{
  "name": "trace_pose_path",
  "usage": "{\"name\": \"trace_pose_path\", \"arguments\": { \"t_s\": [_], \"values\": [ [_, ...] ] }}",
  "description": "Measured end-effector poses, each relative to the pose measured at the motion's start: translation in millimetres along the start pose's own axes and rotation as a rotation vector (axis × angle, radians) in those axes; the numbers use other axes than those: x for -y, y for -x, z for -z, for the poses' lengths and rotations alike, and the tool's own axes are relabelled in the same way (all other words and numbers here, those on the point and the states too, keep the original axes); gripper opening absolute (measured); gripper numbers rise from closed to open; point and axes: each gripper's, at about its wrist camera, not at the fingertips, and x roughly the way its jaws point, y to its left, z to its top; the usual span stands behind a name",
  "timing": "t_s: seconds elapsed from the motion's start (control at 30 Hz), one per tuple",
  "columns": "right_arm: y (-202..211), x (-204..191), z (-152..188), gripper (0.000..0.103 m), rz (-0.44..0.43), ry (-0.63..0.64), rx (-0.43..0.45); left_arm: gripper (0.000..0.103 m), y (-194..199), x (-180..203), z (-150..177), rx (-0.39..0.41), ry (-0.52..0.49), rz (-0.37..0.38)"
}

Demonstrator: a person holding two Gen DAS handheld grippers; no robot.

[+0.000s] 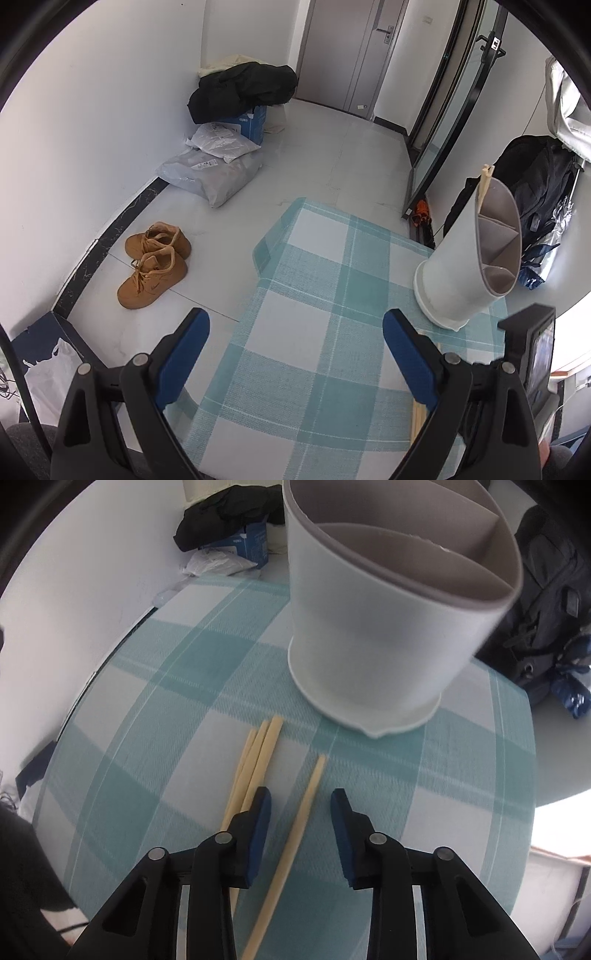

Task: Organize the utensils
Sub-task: 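Lower both grippers toward the chopstick pile on the cloth, then pinch one chopstick with the right gripper while the left gripper grasps another chopstick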

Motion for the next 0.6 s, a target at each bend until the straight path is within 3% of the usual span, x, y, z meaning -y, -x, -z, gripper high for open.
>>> {"name": "trace_pose_path", "arguments": {
  "t_s": [0.13, 0.37, 0.6],
  "values": [
    [-2.1, 1.9, -6.1, 0.006, -0.005, -0.025, 0.037, 0.092, -8.1, -10.6, 0.8, -0.029, 0.02, -0.023],
    [14.8, 31.8, 5.1, 0.004, -0.118, -0.169, 0.1, 0.092, -24.3, -1.9, 12.5, -0.102, -0.021, -0.037],
    [58.4, 90.0, 36.5, 0.004, -0.335, -0.45, 0.229, 0.092, -48.4, 45.0, 39.1, -0.219, -0.158, 0.055]
  ]
}}
